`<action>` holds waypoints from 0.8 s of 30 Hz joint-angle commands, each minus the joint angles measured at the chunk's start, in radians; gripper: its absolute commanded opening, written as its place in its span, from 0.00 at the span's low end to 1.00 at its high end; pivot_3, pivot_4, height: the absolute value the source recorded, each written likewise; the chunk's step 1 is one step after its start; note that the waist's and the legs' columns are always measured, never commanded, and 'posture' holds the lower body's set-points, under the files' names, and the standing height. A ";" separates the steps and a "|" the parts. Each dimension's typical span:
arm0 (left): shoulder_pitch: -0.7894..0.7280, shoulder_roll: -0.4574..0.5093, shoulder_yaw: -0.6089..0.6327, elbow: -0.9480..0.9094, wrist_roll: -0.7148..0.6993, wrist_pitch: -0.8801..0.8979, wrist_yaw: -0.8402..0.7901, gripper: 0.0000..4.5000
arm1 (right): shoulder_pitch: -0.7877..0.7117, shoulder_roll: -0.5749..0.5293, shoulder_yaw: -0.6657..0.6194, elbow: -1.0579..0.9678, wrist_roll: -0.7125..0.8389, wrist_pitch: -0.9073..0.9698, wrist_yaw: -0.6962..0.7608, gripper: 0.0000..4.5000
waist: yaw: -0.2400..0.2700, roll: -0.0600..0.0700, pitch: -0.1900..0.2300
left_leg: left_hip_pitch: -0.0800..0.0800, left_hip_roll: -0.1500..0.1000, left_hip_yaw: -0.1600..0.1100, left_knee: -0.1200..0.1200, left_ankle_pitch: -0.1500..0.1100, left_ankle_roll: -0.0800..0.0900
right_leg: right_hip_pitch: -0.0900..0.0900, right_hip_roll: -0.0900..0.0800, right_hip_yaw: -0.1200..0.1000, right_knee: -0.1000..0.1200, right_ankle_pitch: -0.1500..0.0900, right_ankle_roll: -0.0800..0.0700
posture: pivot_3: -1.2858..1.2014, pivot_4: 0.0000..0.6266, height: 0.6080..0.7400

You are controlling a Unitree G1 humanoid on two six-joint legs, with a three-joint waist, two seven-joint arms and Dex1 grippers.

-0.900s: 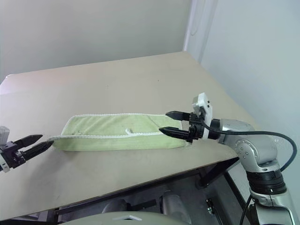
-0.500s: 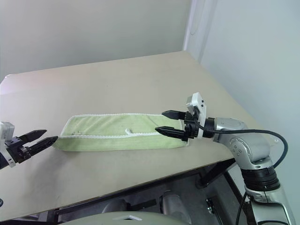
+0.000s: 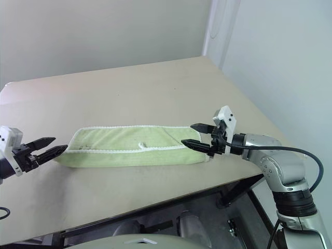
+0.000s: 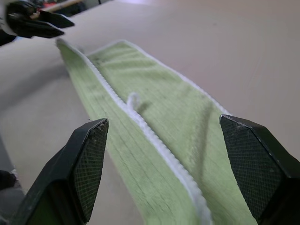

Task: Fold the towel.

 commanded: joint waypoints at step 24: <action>-0.122 0.057 -0.134 0.212 0.142 -0.139 -0.074 0.81 | 0.056 -0.041 0.004 -0.004 -0.081 0.012 -0.023 0.88 | 0.001 -0.001 0.000 | 0.000 0.000 0.000 0.000 0.000 0.000 | 0.000 0.000 0.000 0.000 0.000 0.000 | 0.52 0.00 1.00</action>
